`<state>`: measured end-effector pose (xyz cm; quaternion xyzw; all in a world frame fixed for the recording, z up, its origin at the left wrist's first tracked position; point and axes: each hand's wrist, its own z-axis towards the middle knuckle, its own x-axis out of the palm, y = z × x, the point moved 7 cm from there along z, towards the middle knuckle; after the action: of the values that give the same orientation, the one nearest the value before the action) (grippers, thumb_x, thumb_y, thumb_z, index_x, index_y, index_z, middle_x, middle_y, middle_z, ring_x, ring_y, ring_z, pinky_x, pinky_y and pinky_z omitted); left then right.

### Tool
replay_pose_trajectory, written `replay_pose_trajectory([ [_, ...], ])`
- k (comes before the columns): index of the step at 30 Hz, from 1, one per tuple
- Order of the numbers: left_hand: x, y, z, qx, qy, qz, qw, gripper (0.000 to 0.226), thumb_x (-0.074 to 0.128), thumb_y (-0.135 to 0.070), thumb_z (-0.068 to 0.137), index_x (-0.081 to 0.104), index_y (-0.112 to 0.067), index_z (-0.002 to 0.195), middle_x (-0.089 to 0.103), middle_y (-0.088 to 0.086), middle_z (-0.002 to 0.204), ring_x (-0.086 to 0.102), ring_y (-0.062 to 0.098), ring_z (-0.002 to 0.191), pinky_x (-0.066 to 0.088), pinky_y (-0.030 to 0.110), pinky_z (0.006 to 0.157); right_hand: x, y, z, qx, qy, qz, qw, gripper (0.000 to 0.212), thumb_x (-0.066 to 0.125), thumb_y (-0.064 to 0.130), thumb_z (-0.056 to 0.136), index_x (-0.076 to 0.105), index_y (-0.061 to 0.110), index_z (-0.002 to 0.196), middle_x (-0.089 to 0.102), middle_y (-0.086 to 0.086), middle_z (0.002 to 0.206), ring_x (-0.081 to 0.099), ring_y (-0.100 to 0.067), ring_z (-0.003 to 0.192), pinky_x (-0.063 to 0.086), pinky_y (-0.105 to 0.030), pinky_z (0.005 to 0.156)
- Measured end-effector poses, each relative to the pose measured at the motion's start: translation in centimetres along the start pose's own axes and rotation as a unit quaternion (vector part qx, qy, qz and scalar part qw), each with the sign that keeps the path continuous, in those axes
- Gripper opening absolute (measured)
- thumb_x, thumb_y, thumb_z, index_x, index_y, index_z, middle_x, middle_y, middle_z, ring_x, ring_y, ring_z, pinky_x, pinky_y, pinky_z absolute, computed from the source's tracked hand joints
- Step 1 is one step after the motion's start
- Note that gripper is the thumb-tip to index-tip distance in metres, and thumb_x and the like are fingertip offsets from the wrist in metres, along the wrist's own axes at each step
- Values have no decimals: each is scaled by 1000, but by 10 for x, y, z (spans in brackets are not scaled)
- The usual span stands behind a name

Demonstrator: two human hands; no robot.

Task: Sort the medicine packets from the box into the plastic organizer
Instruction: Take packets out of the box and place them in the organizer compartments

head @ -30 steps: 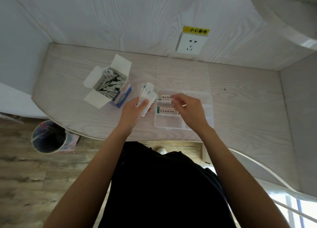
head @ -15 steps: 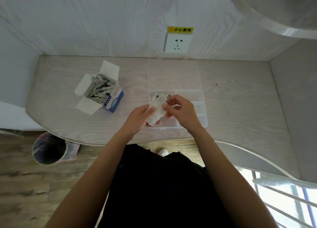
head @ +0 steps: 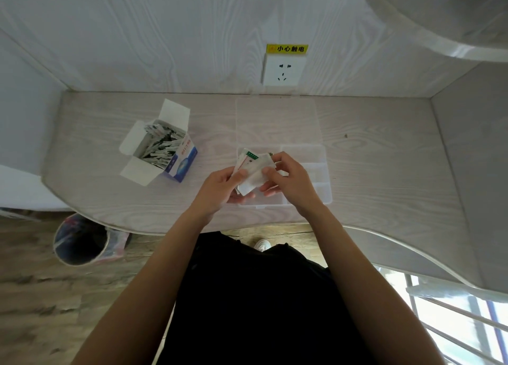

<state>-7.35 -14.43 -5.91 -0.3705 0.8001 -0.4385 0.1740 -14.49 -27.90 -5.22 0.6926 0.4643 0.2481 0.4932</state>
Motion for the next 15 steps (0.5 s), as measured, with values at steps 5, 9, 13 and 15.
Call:
replay_pose_trajectory([
  [5, -9, 1, 2, 16, -28, -21, 999, 15, 56, -19, 92, 64, -16, 105, 71, 11, 93, 71, 20, 76, 58, 26, 66, 6, 1, 1, 18, 9, 61, 998, 15, 56, 9, 92, 60, 9, 106, 64, -12, 94, 67, -21, 62, 56, -27, 57],
  [9, -10, 3, 3, 12, -18, -5, 1000, 19, 55, -21, 93, 64, -14, 109, 72, 8, 91, 71, 20, 79, 58, 27, 68, 7, 4, 3, 6, 19, 54, 998, 15, 57, 10, 92, 63, 7, 105, 64, -13, 93, 66, -17, 64, 56, -26, 59],
  [13, -16, 3, 3, -3, -30, -64, 997, 21, 42, -26, 99, 62, -21, 100, 70, 2, 97, 71, 19, 80, 55, 24, 65, -2, 6, 3, 17, -5, 181, 983, 7, 56, 5, 91, 63, 5, 92, 68, -14, 89, 69, -19, 76, 56, -26, 71],
  [15, -28, 4, 5, 6, -68, -67, 995, 25, 39, -26, 100, 63, -20, 96, 70, 0, 98, 69, 15, 82, 53, 23, 67, -12, 9, 4, 3, -20, 194, 981, 7, 57, 7, 90, 63, 2, 90, 68, -16, 89, 69, -22, 82, 56, -28, 76],
])
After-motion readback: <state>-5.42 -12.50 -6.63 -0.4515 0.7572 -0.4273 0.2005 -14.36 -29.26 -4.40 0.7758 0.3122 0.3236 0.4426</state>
